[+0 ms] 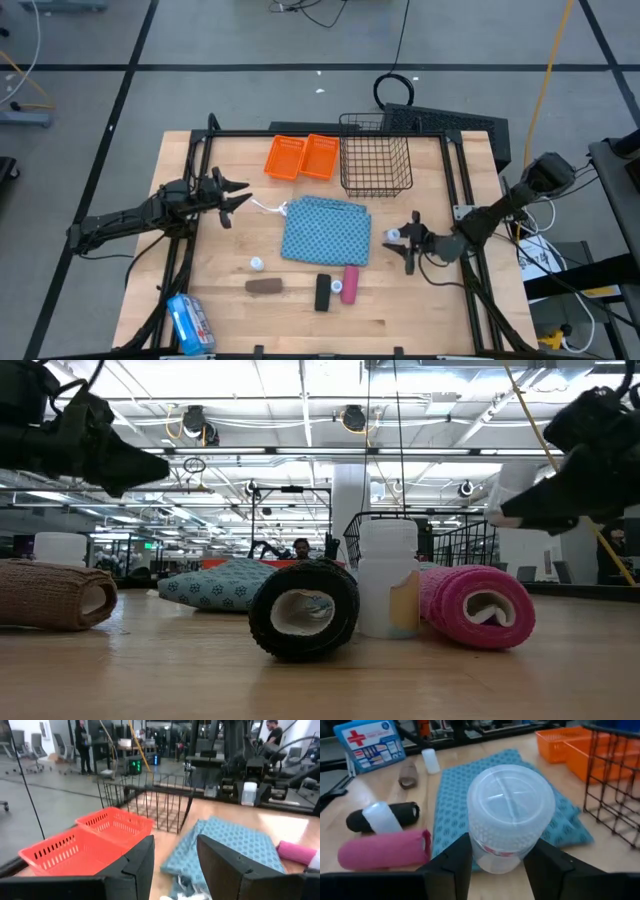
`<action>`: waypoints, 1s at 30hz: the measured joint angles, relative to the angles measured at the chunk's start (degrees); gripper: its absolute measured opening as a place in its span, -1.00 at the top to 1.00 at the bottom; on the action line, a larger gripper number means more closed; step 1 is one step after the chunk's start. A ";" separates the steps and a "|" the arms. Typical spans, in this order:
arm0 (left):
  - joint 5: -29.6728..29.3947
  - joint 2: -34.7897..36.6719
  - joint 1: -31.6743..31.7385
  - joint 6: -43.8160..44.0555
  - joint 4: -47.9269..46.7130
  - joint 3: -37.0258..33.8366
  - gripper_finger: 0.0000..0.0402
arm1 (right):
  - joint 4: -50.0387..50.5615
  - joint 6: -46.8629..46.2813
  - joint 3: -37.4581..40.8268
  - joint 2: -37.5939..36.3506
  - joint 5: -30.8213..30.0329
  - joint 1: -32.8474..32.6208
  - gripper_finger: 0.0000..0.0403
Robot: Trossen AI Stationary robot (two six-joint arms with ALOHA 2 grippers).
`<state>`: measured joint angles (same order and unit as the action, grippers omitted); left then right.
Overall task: Pick & Place Medicine items
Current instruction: Put the right transparent pill bottle into the left orange basket
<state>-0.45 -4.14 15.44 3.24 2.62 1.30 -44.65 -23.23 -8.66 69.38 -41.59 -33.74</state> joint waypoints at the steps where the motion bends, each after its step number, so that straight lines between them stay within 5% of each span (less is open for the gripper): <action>1: -0.08 0.00 0.01 0.25 1.66 0.00 0.22 | -0.66 1.17 -0.17 0.00 1.89 1.28 0.31; 8: 0.36 0.05 0.02 20.69 19.50 0.03 0.22 | -0.19 6.06 -2.00 0.20 13.05 11.12 0.31; 12: -3.05 0.02 0.01 22.90 26.82 0.02 0.22 | -1.35 8.59 -2.10 1.70 16.26 15.82 0.31; 17: -8.17 0.02 0.02 22.85 30.26 0.02 0.22 | -2.83 9.22 -2.10 5.09 22.29 19.77 0.30; 27: -6.66 -0.30 0.00 26.39 29.63 0.02 0.22 | -10.59 12.02 -3.12 12.21 28.93 24.59 0.29; 30: -7.02 -4.23 -0.63 33.80 25.98 -0.02 0.22 | -10.19 12.02 -5.76 14.77 31.16 25.71 0.29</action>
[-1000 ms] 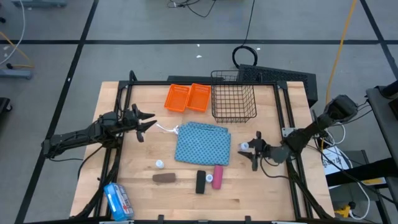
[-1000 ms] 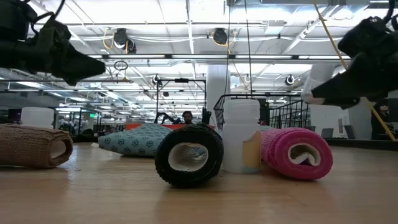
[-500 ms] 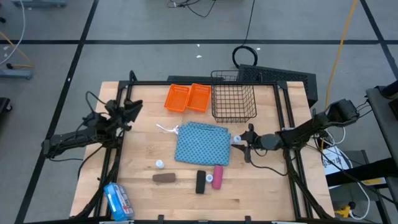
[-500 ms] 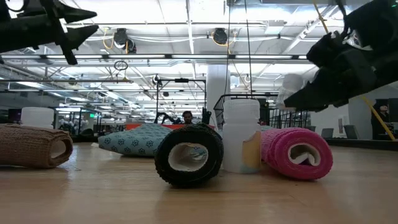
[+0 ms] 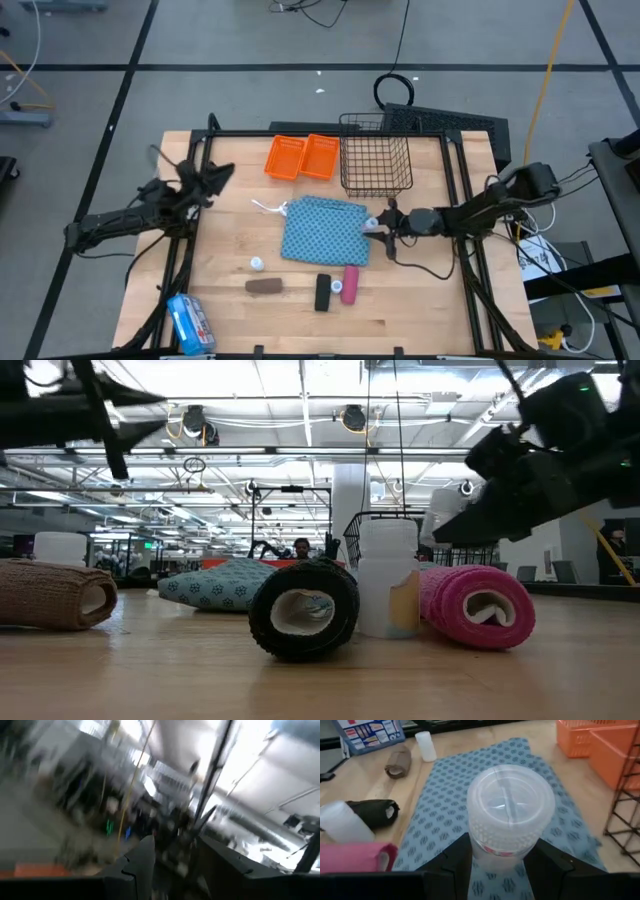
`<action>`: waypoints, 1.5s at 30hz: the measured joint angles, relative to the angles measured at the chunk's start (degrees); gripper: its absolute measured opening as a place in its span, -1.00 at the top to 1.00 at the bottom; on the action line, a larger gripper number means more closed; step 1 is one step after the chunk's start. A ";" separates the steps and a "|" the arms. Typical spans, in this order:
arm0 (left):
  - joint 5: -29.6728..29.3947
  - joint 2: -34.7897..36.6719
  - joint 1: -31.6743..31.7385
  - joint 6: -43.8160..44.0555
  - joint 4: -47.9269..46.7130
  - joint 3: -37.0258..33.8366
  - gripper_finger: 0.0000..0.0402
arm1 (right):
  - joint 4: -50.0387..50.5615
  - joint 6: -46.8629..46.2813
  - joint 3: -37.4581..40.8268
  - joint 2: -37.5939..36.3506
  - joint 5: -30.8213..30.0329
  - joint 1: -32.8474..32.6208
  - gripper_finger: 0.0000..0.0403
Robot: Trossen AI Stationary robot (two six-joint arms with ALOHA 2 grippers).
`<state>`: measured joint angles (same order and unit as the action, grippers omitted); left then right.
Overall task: Pick & Place Medicine items
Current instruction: Put the right transparent pill bottle into the left orange basket
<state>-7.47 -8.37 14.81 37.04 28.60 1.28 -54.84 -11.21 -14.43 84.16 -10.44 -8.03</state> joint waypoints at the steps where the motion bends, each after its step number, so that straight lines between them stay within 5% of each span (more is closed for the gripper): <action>1: 0.18 -1.97 -0.46 1.58 0.00 0.00 0.22 | 0.46 0.05 -1.33 1.24 0.83 0.22 0.29; 6: 0.07 -14.79 -3.36 3.89 1.75 4.41 0.22 | 1.54 2.15 -8.09 8.31 5.64 0.20 0.29; 11: 5.21 -30.43 -6.66 -1.05 -2.91 17.48 0.09 | 1.86 2.95 -13.09 14.28 9.23 0.20 0.29; 21: 10.51 -66.75 -12.94 -14.04 -46.06 58.06 -0.43 | 4.55 2.31 -14.61 16.28 9.16 0.20 0.29; 27: 11.92 -85.83 -15.80 -26.38 -56.53 77.57 -0.46 | 5.49 2.28 -14.61 16.28 9.09 0.20 0.29; 34: 11.73 -98.98 -18.39 -38.70 -57.62 86.46 -0.36 | 6.46 2.28 -14.61 16.28 9.07 0.20 0.29; 45: 11.96 -107.82 -18.16 -36.56 -53.81 87.28 -0.29 | 6.82 2.28 -14.61 16.28 9.05 0.20 0.29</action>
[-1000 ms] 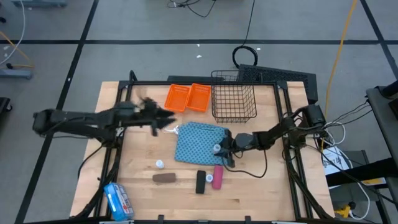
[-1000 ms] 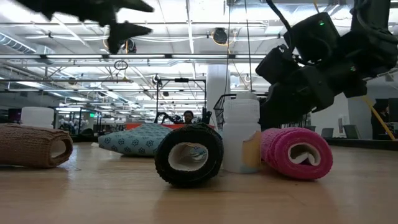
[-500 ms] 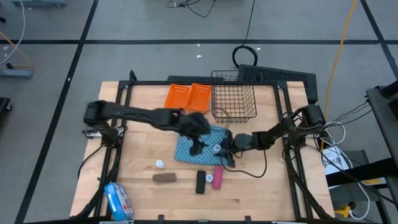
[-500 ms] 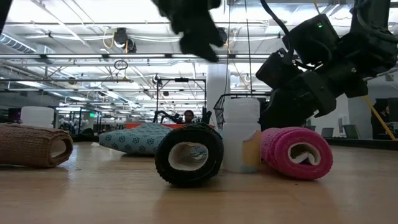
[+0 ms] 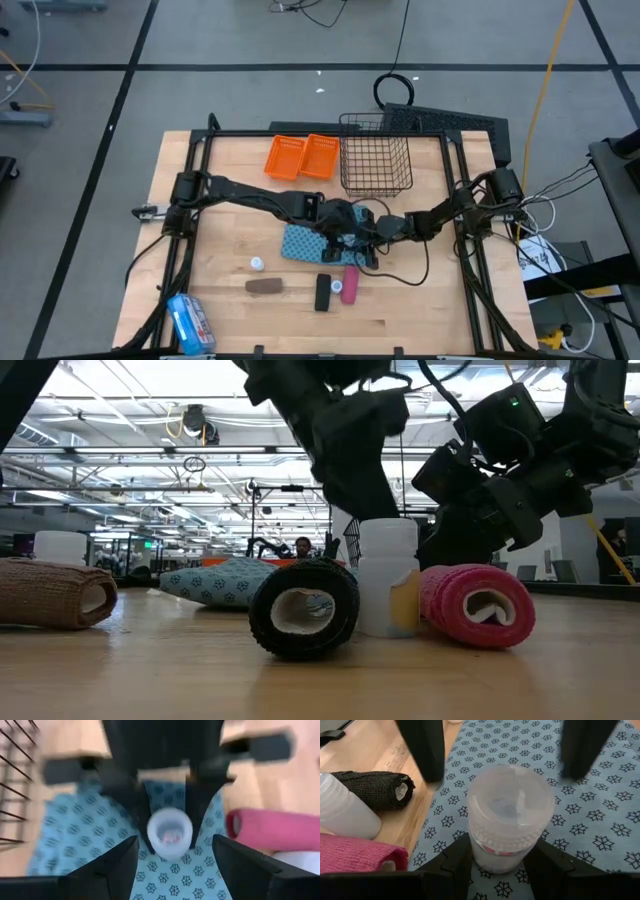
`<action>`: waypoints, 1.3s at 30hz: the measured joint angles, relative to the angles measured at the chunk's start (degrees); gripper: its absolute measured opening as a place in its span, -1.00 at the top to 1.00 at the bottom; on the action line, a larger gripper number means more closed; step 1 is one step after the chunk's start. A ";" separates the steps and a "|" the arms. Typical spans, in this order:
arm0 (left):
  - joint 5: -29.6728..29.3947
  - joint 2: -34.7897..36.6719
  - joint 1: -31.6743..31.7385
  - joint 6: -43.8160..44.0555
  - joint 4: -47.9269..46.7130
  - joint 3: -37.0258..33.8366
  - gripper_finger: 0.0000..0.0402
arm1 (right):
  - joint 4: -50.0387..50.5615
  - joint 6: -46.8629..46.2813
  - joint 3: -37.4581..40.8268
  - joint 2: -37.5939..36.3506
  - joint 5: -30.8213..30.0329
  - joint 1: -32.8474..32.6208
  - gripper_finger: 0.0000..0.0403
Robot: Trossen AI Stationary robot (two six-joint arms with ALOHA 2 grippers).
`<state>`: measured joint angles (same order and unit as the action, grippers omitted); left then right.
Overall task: Pick & Place Medicine items
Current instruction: Put the right transparent pill bottle into the left orange basket
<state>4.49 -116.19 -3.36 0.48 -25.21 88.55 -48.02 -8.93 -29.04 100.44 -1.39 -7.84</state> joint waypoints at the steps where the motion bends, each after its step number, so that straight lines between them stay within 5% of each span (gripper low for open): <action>1: 0.01 -0.25 -0.04 0.03 0.06 -0.07 -0.29 | 0.02 0.00 0.00 -0.02 0.00 0.00 0.29; 12: -0.19 -3.27 0.10 1.21 6.15 0.19 -0.23 | 0.24 0.02 0.04 -0.02 -0.02 0.00 0.29; 27: -0.94 -3.07 0.24 1.55 3.97 0.00 0.12 | 1.19 -0.24 0.04 -0.06 -0.02 -0.02 0.29; 39: -1.03 -1.39 0.28 1.23 2.62 -0.11 0.15 | 0.65 -0.22 -0.01 -0.10 -0.07 -0.02 0.29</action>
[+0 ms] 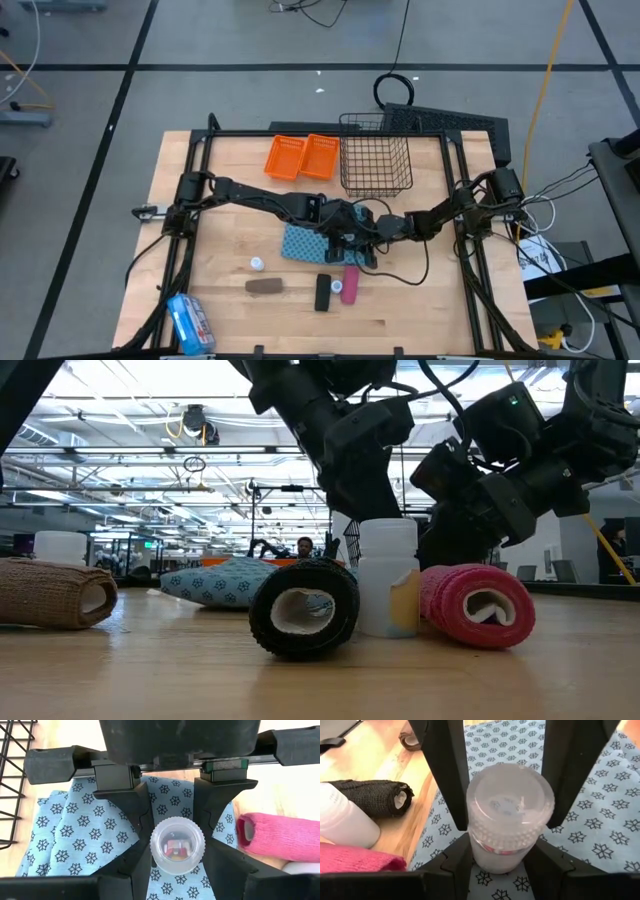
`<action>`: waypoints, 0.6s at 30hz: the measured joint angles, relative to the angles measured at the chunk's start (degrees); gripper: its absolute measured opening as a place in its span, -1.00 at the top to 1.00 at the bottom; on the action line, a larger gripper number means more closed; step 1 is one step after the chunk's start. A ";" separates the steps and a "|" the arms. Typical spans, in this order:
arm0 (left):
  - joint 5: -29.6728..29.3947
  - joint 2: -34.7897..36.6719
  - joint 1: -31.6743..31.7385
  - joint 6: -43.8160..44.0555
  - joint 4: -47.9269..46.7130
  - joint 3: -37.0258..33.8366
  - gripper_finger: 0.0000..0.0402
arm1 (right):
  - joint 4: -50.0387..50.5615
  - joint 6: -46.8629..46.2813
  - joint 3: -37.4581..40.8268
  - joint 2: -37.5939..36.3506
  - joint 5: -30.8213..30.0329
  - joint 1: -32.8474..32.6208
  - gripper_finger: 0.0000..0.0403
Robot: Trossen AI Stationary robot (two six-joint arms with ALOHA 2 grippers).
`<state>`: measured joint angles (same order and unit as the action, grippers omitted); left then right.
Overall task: Pick & Place Medicine items
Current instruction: Put the right transparent pill bottle into the left orange basket
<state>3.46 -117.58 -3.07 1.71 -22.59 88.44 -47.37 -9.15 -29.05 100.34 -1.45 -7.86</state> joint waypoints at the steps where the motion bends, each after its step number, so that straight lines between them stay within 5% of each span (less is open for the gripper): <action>1: 0.00 -0.02 0.00 -0.02 0.02 0.00 0.15 | 0.02 0.00 0.01 0.04 0.00 0.00 0.29; 18: -1.68 2.87 0.31 -0.33 -1.02 0.11 0.33 | 0.58 -3.72 0.18 -0.51 0.33 -0.09 0.10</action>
<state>1.78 -114.72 -2.76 1.38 -23.61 88.55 -46.79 -12.86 -28.86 99.83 -1.13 -7.94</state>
